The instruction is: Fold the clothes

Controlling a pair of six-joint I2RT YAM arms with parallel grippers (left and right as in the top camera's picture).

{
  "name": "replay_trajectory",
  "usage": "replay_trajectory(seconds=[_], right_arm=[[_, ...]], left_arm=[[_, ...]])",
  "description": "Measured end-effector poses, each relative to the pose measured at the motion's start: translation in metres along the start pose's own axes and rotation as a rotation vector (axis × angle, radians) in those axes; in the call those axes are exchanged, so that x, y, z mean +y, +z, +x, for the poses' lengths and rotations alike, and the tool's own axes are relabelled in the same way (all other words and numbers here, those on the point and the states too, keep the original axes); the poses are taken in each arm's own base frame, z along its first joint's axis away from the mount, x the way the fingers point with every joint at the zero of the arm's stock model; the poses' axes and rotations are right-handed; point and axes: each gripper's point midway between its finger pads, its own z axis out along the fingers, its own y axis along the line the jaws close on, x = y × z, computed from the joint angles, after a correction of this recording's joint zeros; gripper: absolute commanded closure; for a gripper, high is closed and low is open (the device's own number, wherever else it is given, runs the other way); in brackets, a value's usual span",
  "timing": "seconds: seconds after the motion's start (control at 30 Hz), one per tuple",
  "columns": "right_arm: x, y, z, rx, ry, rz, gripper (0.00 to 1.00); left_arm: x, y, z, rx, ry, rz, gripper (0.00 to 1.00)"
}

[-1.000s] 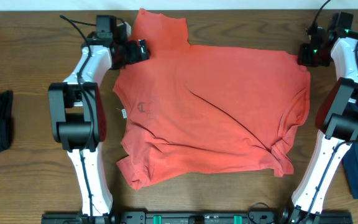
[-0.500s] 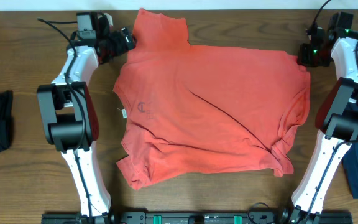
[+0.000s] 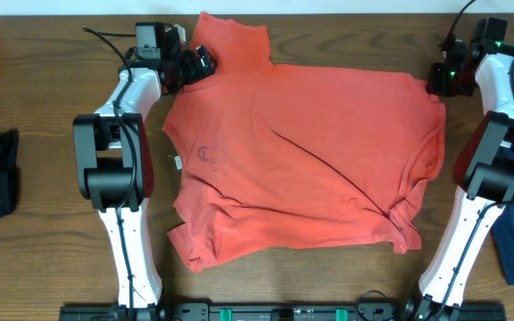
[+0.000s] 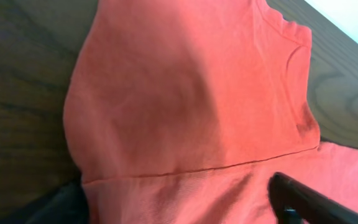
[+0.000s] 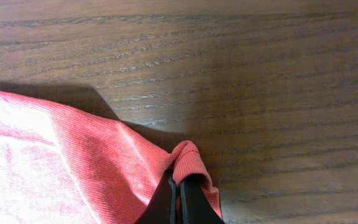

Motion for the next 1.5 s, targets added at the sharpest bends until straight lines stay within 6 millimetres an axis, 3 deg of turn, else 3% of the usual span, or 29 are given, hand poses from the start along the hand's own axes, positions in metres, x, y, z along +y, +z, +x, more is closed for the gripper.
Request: replay_trajectory(seconds=[0.1,0.17,0.3,0.33,1.13,1.3,1.5], right_arm=[[0.0,0.0,0.0,0.0,0.0,0.0,0.99],[0.0,0.0,0.0,0.0,0.0,0.0,0.99],[0.0,0.0,0.0,-0.001,0.0,0.0,0.99],[0.0,0.0,0.0,-0.001,0.0,0.0,0.99],[-0.001,-0.001,-0.014,-0.033,0.025,-0.002,0.99],[-0.001,-0.005,-0.02,-0.028,0.043,0.001,0.99],[0.003,-0.041,-0.051,-0.111,0.041,0.009,0.99]], left_arm=[[0.0,0.002,0.001,0.0,-0.004,0.004,0.26],[0.0,0.002,0.001,0.002,-0.013,0.005,0.39],[0.002,0.004,0.003,0.009,-0.026,0.004,0.87],[0.002,0.004,0.003,0.009,-0.031,0.004,0.94],[0.0,0.003,0.001,0.003,-0.084,0.007,0.94],[-0.021,-0.019,-0.019,-0.058,-0.05,0.036,0.94],[-0.058,-0.067,-0.053,-0.17,0.008,0.069,0.94]])
